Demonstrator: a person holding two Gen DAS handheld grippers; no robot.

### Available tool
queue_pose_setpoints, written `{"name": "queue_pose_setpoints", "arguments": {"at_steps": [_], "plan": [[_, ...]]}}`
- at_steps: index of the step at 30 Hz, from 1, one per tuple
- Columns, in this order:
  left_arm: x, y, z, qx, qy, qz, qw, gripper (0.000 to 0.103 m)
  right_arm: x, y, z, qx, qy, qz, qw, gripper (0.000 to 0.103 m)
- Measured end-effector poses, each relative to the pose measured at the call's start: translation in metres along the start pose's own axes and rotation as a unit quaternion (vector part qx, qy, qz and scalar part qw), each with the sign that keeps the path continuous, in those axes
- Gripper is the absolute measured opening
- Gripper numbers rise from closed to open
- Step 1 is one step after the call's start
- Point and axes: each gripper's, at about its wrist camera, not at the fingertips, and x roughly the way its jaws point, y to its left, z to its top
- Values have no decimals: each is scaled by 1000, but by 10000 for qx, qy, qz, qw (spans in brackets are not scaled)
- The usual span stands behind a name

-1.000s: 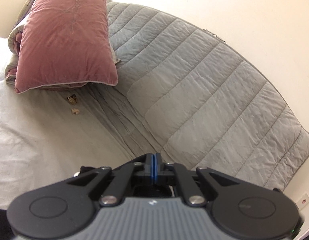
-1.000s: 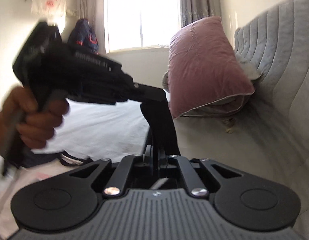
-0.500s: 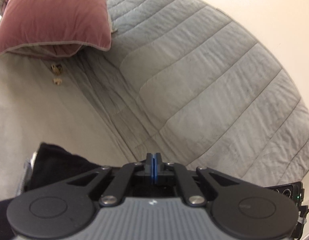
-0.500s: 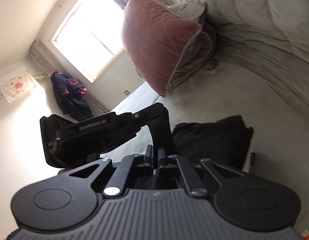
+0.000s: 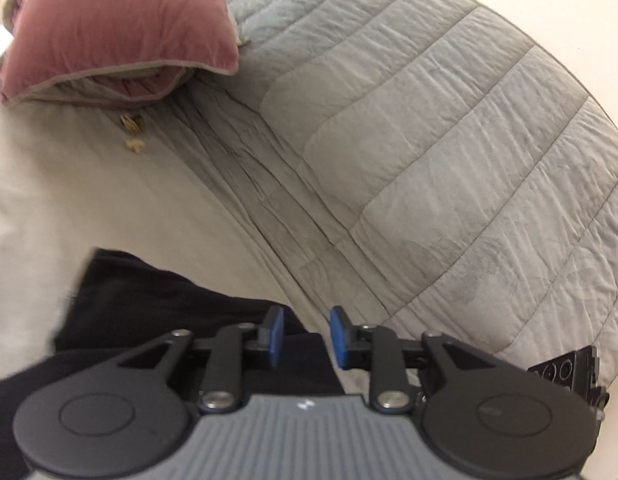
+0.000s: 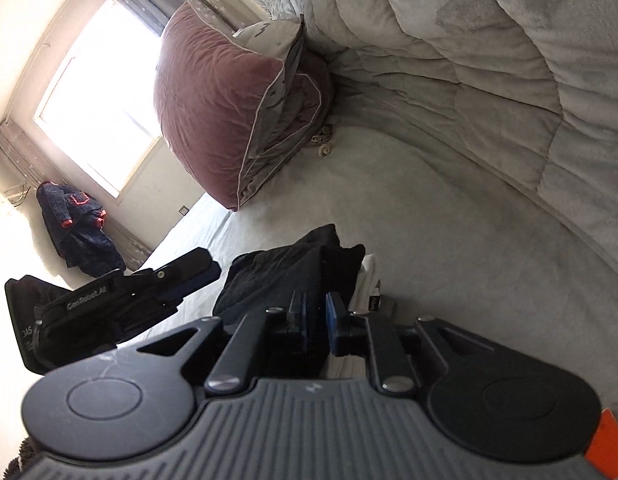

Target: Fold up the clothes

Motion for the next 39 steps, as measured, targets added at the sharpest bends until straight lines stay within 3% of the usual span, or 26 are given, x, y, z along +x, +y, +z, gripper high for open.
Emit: {"name": "queue_pose_setpoints", "arguments": {"at_steps": [12,13,16,22,24,30,39], "plan": [[-116,36,-33,82,-72,770,9970,47,-3,75,-20,-602,251,96,9978,17],[-127,37,-36,59,-100,827,9965,48,-4,84,-22,-670,265,106,9973,20],[-159,41,-46,-11,-185,997,9948,59,-10,111,-33,-930,226,97,9954,43],[-232,48,-72,-50,-313,1607,9865,76,-9,166,-59,-1243,219,256,9917,48],[-260,56,-84,-243,-372,1862,9815,83,-6,185,-72,-1391,201,282,9897,53],[-346,93,-128,-1099,-394,2510,9609,89,14,240,-119,-1715,193,426,9841,63],[-433,149,-183,-791,-220,3853,9191,92,68,287,-193,-1728,664,765,9797,65]]}}
